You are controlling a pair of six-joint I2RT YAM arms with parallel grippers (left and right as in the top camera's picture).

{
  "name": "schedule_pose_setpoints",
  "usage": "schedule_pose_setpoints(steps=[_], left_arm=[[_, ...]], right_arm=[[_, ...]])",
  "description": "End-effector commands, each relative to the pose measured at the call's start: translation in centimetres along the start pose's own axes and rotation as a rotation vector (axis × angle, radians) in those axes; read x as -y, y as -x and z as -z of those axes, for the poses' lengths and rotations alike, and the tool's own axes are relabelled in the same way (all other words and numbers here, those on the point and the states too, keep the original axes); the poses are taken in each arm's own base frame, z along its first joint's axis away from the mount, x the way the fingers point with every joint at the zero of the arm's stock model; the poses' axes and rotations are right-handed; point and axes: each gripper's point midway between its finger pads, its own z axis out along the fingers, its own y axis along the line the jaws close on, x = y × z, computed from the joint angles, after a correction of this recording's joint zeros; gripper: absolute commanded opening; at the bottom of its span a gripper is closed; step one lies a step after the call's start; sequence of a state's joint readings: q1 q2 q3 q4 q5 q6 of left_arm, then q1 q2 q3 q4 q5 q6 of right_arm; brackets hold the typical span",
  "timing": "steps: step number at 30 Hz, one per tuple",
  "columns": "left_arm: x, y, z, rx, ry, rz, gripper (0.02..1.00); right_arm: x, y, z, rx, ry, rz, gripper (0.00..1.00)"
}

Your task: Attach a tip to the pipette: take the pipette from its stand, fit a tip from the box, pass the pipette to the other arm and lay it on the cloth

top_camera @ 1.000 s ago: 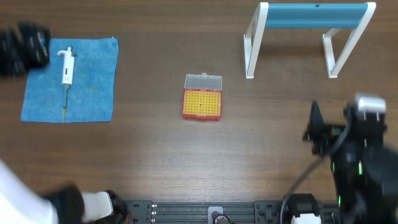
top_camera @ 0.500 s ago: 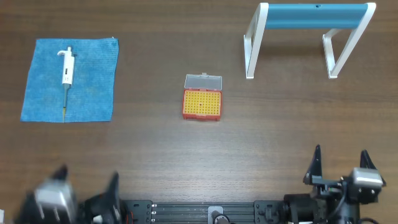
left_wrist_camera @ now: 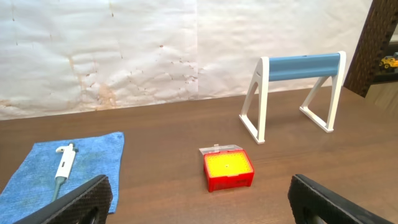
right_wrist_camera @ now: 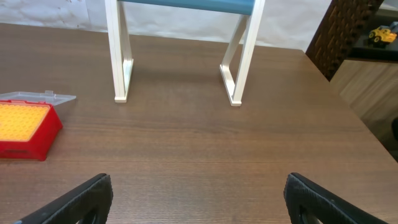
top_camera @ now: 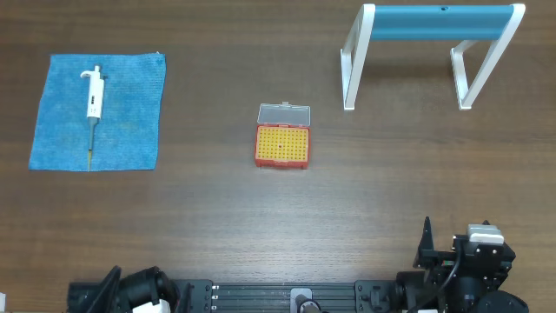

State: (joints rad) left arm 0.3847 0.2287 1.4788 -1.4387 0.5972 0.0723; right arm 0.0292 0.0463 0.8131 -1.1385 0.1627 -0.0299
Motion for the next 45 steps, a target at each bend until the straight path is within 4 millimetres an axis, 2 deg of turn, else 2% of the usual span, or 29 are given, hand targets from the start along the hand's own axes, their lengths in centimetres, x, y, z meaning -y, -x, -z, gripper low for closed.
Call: schedule_pose_setpoints(steps=[1,5,8,10,15,18,22,24,30,34,38,45], left_arm=[[-0.2,-0.4,0.1,-0.001,0.018,-0.017,0.915],[-2.1,-1.0,-0.3,-0.033,0.091,-0.13,0.917],[-4.5,-1.6,-2.5,-0.06,0.092,-0.154,0.917],[-5.6,-1.4,-5.1,-0.028,0.042,-0.18,0.915],[-8.1,-2.2,-13.5,0.113,-0.027,-0.166,0.915],[-9.2,-2.4,-16.5,0.308,-0.027,-0.122,0.915],[-11.5,-4.6,-17.3,0.523,0.061,-0.052,0.915],[-13.0,-5.9,-17.6,0.547,0.127,-0.002,0.915],[-16.1,-10.2,-19.1,0.466,0.265,0.107,0.919],[-16.8,-14.7,-20.6,0.296,0.296,0.146,0.919],[-16.7,-19.3,-21.5,0.106,0.301,0.183,0.921],[-16.4,-19.2,-21.6,0.109,0.289,0.178,0.921]], right_arm=[[0.1,0.1,-0.1,-0.003,-0.004,0.016,0.897],[0.1,0.1,-0.1,-0.003,-0.004,0.016,0.895],[0.1,0.1,-0.1,-0.003,-0.004,0.016,0.893],[0.1,0.1,-0.1,-0.003,-0.004,0.016,0.89],[0.1,0.1,-0.1,-0.003,-0.004,0.016,0.895],[0.1,0.1,-0.1,-0.003,-0.004,0.016,0.893],[0.1,0.1,-0.1,-0.003,-0.004,0.016,0.893],[0.1,0.1,-0.1,-0.003,-0.004,0.016,0.893],[0.1,0.1,-0.1,-0.003,-0.004,0.016,0.893],[0.1,0.1,-0.1,-0.003,-0.004,0.016,0.895],[0.1,0.1,-0.1,-0.003,-0.004,0.016,0.893],[0.1,0.1,-0.1,-0.003,-0.004,0.016,0.893]])
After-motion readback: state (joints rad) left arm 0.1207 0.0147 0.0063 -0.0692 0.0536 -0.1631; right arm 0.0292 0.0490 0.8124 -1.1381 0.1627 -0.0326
